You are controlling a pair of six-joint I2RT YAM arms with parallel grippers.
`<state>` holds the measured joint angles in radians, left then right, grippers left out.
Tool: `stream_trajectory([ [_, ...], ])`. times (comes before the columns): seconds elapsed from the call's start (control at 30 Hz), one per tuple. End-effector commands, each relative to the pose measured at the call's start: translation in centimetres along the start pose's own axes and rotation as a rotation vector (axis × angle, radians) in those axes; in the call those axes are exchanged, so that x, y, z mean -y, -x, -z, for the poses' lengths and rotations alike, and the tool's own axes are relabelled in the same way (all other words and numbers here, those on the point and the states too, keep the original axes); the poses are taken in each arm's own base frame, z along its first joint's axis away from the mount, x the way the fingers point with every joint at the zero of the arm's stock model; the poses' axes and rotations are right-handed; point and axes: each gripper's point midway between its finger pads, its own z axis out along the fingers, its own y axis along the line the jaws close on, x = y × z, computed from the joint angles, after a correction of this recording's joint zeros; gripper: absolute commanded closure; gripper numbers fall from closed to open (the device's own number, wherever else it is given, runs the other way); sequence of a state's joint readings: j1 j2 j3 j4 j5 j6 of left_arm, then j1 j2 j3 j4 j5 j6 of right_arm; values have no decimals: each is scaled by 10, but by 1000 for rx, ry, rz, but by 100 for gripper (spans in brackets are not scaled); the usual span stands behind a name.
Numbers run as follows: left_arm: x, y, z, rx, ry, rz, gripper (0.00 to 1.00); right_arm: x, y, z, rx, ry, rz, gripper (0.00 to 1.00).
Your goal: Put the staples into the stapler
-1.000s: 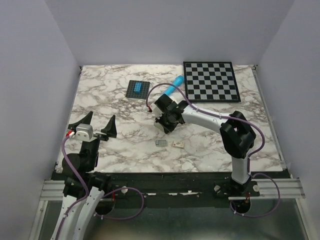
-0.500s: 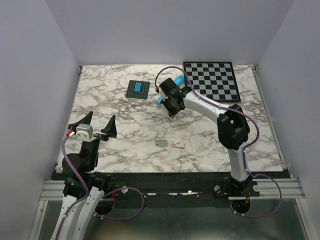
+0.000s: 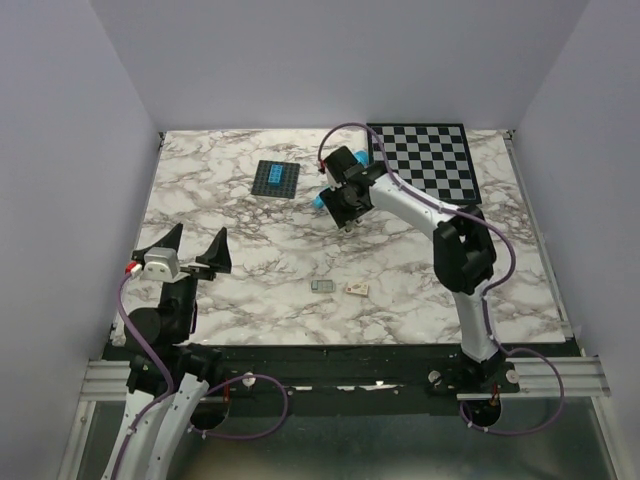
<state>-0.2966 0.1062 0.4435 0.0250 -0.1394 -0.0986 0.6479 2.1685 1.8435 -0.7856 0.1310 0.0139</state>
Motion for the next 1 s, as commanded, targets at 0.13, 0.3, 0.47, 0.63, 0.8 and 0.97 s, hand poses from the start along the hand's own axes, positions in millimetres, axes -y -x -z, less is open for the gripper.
stream_trajectory([
  [0.13, -14, 23, 8, 79, 100, 119, 1, 68, 32, 119, 340, -61, -290, 19],
  [0.3, -27, 32, 14, 113, 167, 130, 1, 138, -5, 173, 518, -162, -519, 11],
  [0.47, -41, 34, 20, 134, 242, 117, 1, 187, -57, 259, 739, -368, -667, 2],
  [0.63, -66, 50, 37, 246, 384, 212, 1, 196, -107, 307, 906, -515, -759, 0],
  [0.8, -78, 61, 49, 331, 457, 365, 1, 185, -151, 321, 1065, -524, -810, 0],
  [0.97, -61, 69, 53, 336, 332, 283, 1, 173, -185, 340, 1207, -522, -801, 0],
])
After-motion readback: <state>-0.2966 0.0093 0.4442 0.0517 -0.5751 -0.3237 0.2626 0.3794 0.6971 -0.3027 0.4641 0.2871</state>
